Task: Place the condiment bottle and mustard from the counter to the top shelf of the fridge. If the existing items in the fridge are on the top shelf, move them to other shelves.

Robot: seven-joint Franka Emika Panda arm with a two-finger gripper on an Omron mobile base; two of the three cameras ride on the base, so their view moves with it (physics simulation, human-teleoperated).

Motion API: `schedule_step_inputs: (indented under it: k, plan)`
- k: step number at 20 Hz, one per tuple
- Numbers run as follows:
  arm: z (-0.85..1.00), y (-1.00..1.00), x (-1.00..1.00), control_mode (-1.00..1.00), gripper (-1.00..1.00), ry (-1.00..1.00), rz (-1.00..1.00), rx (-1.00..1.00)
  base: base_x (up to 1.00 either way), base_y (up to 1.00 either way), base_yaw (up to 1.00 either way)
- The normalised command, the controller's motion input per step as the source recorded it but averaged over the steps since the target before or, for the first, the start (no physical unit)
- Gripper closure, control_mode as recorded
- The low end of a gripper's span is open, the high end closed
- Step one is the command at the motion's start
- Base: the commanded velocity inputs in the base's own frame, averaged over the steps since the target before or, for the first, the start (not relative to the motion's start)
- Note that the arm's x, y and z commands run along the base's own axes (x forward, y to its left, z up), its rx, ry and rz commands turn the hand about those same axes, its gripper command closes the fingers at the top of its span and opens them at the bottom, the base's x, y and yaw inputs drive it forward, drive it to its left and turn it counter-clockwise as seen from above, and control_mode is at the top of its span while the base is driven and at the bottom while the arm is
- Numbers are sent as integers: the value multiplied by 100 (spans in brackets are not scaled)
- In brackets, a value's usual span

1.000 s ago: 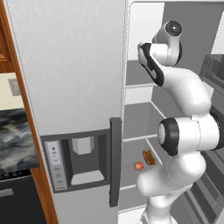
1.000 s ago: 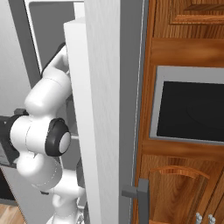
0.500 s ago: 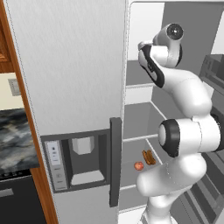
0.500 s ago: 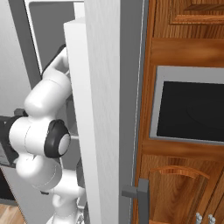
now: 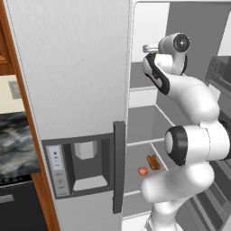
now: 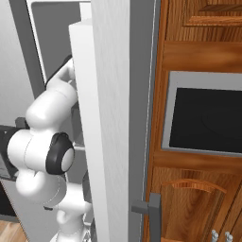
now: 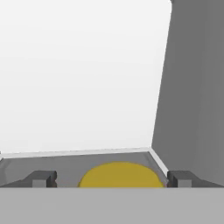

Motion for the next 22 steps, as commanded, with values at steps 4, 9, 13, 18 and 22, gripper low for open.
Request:
schedule_step_inputs:
  k: [4,9,13,18,22]
  plan:
    - [0,-1,0,-100,-100,-8,0,0,0,0,0]
    - [0,0,3,-100,-100,-5,0,0,0,0,0]
    - [0,0,11,-100,-100,-4,0,0,0,0,0]
    - [0,0,0,-100,-100,-4,0,0,0,0,0]
    - [0,0,-19,-100,-100,-4,0,0,0,0,0]
